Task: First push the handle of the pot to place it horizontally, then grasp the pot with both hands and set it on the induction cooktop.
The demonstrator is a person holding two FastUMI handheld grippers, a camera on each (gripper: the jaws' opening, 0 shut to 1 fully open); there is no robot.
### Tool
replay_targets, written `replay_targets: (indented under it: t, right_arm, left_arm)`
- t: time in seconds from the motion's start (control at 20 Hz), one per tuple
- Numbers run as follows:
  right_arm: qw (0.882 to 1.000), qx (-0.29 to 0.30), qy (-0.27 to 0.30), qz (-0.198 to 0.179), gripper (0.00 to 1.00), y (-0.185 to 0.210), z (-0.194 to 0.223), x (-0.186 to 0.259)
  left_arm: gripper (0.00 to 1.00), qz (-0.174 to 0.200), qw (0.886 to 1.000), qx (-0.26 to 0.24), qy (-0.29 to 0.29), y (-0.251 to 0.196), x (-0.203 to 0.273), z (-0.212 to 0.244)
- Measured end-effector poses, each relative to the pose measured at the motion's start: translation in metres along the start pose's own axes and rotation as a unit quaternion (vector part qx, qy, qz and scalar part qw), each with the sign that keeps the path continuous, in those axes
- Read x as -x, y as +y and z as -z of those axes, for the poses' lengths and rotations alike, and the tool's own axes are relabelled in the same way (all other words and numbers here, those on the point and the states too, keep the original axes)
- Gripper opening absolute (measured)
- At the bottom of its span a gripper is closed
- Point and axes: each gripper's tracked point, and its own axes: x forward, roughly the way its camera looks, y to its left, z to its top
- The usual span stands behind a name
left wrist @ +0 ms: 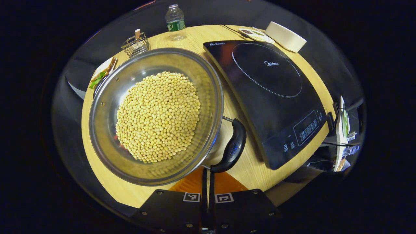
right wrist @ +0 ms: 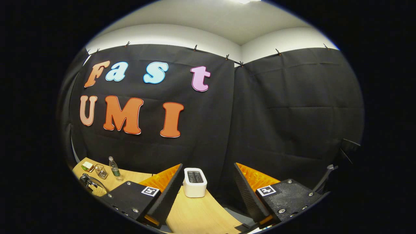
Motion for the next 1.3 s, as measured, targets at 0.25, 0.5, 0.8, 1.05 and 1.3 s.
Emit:
replay_targets:
  t: [0.25, 0.5, 0.8, 1.05, 1.3]
  right_arm:
    - [1.000, -0.007, 0.004, 0.010, 0.93, -0.017, 0.007, 0.006]
    - [0.999, -0.013, 0.013, 0.029, 0.93, -0.043, 0.017, 0.014]
    - [0.998, -0.015, 0.027, 0.046, 0.94, -0.072, 0.033, 0.026]
    - [0.998, -0.013, 0.033, 0.055, 0.94, -0.089, 0.039, 0.033]
    - [0.998, -0.011, 0.039, 0.057, 0.94, -0.105, 0.047, 0.034]
  left_arm:
    - [0.02, -0.005, 1.000, 0.003, -0.018, -0.012, -0.002, -0.031]
    - [0.02, 0.010, 0.998, 0.047, -0.031, -0.014, 0.000, -0.058]
    - [0.02, 0.016, 0.995, 0.093, -0.043, -0.021, -0.011, -0.098]
    - [0.02, 0.001, 0.993, 0.109, -0.053, -0.020, -0.023, -0.132]
    - [0.02, -0.021, 0.991, 0.111, -0.065, -0.017, -0.032, -0.154]
